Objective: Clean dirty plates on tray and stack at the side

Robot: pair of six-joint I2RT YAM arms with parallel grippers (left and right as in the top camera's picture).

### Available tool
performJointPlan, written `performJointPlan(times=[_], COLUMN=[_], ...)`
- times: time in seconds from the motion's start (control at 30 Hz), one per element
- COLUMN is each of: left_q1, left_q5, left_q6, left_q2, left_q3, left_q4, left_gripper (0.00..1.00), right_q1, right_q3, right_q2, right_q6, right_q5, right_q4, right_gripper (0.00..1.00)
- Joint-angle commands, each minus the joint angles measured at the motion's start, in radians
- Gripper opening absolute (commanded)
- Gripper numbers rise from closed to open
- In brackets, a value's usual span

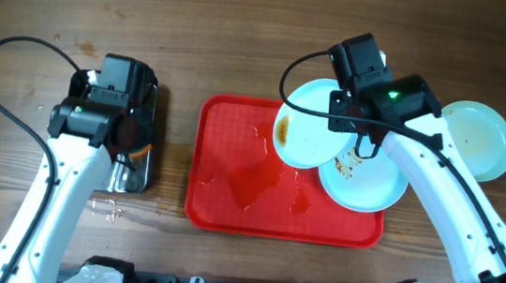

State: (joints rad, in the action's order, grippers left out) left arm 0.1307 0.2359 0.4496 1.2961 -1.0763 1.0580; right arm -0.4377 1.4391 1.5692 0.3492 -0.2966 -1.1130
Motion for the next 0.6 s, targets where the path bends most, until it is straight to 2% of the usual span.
performJointPlan(times=[0.0,0.33,0.57], left_q1=[-0.036,-0.219,-0.238], left_q5=[0.094,0.08,0.041], left_q6=[0.092,0.146,0.138], left_q2=[0.06,0.254,0.258], left_q3=[0.027,0.032,0.032], left_q4=[0.015,0.004,-0.01], left_gripper=[0.04,0.04,0.04], right_q1=[-0.003,-0.003,-0.017], right_q3=[0.023,0.023,0.023], right_q2=[0.011,0.011,0.011], right_q6=[-0.009,-0.062,-0.17], right_q5=[-0.078,-0.21,-0.25], right_q4=[0.008,0.032,0.108], right_gripper=[0.05,0.05,0.05])
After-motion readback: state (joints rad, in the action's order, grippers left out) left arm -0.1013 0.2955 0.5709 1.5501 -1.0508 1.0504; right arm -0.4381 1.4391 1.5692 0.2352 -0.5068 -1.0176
